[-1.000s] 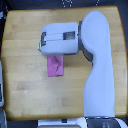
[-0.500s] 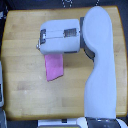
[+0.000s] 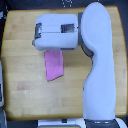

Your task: Folding a cloth

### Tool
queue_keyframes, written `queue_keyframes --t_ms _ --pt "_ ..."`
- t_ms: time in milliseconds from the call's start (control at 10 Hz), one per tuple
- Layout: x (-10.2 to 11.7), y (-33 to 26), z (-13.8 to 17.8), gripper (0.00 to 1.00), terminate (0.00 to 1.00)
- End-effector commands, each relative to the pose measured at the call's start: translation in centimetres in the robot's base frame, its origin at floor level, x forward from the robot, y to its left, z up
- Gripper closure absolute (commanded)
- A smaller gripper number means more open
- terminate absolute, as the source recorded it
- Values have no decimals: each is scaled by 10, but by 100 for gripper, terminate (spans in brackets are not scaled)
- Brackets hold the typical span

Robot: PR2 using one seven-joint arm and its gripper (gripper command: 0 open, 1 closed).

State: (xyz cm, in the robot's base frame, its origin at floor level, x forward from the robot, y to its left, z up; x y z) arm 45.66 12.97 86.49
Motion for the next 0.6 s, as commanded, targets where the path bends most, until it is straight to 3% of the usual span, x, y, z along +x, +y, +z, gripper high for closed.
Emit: queue_keyframes --t_ms 0,300,500 --pt "21 15 60 0 0" --pt "27 -10 76 0 0" --pt "26 -69 79 0 0"
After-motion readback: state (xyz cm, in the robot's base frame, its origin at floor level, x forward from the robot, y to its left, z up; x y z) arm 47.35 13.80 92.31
